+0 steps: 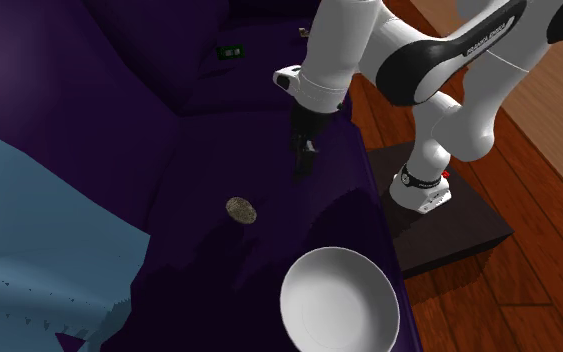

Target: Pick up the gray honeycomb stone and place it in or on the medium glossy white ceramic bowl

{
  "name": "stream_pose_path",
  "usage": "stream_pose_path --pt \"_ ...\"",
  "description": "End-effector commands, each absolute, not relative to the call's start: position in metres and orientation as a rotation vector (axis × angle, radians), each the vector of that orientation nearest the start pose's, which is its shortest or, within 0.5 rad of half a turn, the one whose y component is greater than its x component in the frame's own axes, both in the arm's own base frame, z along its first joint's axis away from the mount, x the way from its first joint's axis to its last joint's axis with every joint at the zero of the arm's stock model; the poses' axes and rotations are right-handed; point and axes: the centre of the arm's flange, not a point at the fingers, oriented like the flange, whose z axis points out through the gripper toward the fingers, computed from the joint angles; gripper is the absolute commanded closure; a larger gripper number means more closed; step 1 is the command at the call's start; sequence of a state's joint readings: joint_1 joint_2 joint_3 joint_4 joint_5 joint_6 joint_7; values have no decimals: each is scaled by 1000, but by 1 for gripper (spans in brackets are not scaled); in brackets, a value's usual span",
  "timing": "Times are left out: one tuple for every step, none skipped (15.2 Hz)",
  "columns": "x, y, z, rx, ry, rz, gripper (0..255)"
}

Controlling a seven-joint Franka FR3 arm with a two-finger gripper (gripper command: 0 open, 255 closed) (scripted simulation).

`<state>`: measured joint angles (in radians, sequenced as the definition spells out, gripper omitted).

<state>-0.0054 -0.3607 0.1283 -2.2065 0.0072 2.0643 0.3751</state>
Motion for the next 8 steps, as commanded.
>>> stream_pose_path --pt "485 68 547 -3057 431 -376 0" --pt "495 71 547 -3045 445 -392 0" --pt "506 75 547 -3032 459 -408 0" --pt "517 78 547 -3020 473 -424 0" --pt "527 81 548 -3008 487 -440 0" --pt "538 84 549 -2995 501 -455 0" --pt "549 87 549 -2982 514 -471 0" --pt "560 90 550 -2969 528 -486 0"
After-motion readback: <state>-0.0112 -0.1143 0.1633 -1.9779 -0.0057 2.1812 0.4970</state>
